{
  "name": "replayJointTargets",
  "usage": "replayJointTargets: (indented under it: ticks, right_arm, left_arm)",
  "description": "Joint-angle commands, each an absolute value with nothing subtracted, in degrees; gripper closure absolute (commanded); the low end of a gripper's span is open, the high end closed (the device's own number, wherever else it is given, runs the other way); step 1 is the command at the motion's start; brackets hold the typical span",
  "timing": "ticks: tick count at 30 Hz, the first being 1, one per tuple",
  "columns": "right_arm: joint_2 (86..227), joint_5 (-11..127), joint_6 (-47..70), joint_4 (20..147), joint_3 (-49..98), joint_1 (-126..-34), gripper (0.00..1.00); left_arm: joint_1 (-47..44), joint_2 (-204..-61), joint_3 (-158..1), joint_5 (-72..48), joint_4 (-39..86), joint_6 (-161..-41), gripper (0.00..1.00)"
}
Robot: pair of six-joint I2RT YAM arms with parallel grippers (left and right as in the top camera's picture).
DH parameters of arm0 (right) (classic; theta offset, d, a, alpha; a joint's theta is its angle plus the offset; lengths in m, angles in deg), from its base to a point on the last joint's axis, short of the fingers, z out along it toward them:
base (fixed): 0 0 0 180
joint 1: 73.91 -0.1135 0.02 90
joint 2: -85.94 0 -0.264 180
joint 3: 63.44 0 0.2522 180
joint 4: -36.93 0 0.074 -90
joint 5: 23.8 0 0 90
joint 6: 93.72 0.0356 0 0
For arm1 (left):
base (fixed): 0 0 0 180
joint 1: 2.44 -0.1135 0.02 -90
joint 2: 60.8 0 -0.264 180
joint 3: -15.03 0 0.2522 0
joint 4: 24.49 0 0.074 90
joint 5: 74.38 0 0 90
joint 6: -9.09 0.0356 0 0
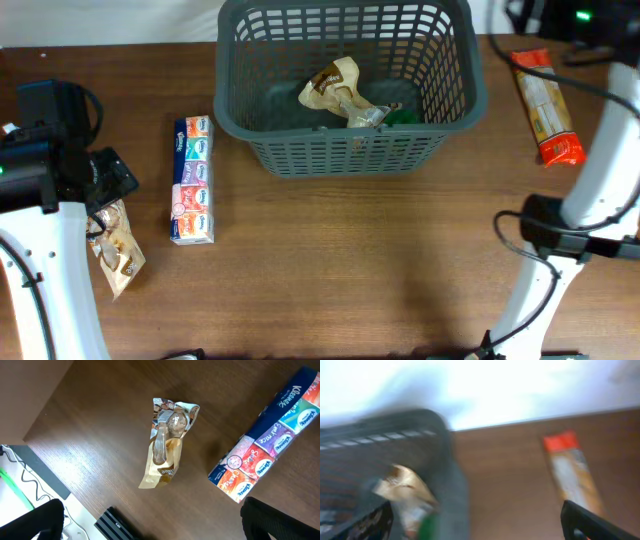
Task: Pack container
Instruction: 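Drop the bread bag into the basket and withdraw right gripper, then lower the right gripper onto the red-capped bread stick package and grasp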
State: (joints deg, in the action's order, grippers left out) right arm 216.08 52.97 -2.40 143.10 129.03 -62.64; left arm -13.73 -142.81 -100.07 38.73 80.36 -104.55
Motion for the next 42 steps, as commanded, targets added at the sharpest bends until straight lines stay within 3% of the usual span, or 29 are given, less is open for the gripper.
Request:
replayJointTargets:
  ticks: [1, 11, 20, 29, 42]
  right_arm:
    - [216.5, 53.4, -15.9, 147.0, 127.8, -57.0, 0.01]
    - [216.9, 50.3, -14.8, 143.5, 115.0, -45.3, 0.01]
    - [217.3, 52.2, -18.5, 130.9, 101.5, -48.3, 0.01]
    - [221.5, 62.1, -20.2, 123.1, 100.2, -53.1, 0.01]
    - [230.3, 63.7, -20.7, 123.1, 100.2, -49.1, 0.01]
  left_arm:
    - [-14.0, -143.0, -100.0, 38.7, 80.4, -104.7, 0.01]
    - [-14.0, -143.0, -100.0, 38.7, 80.4, -104.7, 0.0]
    - [-14.0, -143.0, -100.0, 38.7, 80.4, -104.7, 0.0]
    - [-14.0, -143.0, -100.0, 38.7, 80.4, -104.7, 0.0]
    - [-14.0, -143.0, -100.0, 38.7, 80.4, -104.7, 0.0]
